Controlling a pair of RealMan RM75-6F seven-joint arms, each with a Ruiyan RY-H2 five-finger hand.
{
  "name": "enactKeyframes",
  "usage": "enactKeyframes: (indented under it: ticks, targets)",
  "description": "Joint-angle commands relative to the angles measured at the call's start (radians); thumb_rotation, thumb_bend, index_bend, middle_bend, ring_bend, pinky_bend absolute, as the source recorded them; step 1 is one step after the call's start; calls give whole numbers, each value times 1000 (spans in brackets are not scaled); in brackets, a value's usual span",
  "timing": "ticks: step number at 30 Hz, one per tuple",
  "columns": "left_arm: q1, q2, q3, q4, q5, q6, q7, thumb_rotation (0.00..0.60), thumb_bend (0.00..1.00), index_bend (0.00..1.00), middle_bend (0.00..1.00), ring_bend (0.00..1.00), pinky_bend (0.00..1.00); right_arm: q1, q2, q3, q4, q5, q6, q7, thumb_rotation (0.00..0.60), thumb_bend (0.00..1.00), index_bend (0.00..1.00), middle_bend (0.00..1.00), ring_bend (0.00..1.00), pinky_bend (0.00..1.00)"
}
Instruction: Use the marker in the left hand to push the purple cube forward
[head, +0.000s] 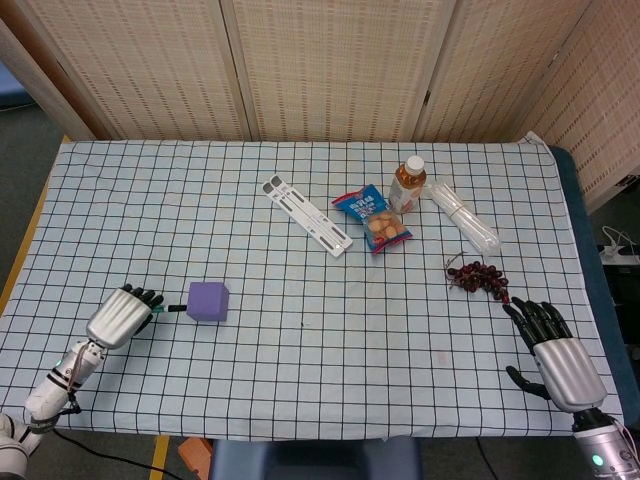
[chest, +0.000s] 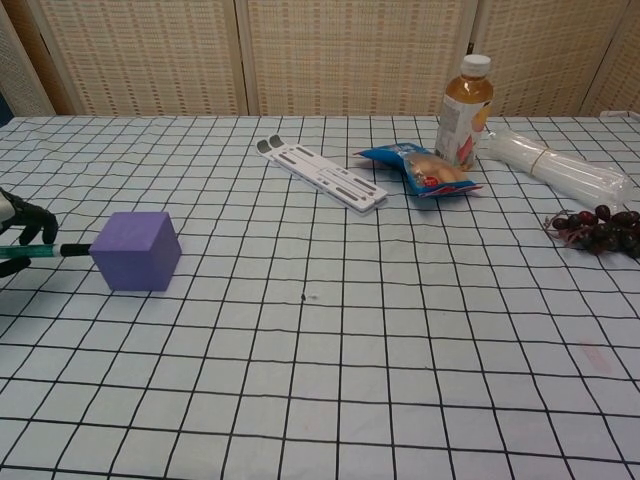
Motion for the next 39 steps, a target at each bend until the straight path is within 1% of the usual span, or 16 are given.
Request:
enactKeyframes:
  ticks: [1, 10, 20, 32, 36, 39]
  targets:
    - [-14, -6, 7, 7, 4, -16, 4, 600, 713, 748, 844, 608, 667, -1, 1, -2, -1, -3, 1, 2, 600, 168, 0, 0, 0, 0]
    - [-40, -21, -7, 8, -19, -51, -12, 600, 712, 748, 845, 608, 668, 1, 3, -8, -7, -8, -5, -2, 600, 168, 0, 0, 0, 0]
    - [-79, -54, -40, -4, -58, -87, -16, 600, 712, 753, 855, 616, 677, 6, 10, -5, -5, 1, -14, 11, 600, 168, 0, 0, 0, 0]
    - [-124, -79, -24, -4, -46, -113, 8, 600, 711, 754, 855, 616, 677, 5, 17, -3, -9, 11, -16, 13, 600, 168, 0, 0, 0, 0]
    - [-130, -87, -19, -8, -43, -106, 15, 600, 711, 753, 855, 616, 677, 8, 17, -2, -9, 17, -24, 13, 600, 168, 0, 0, 0, 0]
    - [-141, -95, -24, -15, -48, -96, 14, 600, 712, 753, 855, 616, 677, 11, 18, -2, -9, 19, -29, 14, 600, 168, 0, 0, 0, 0]
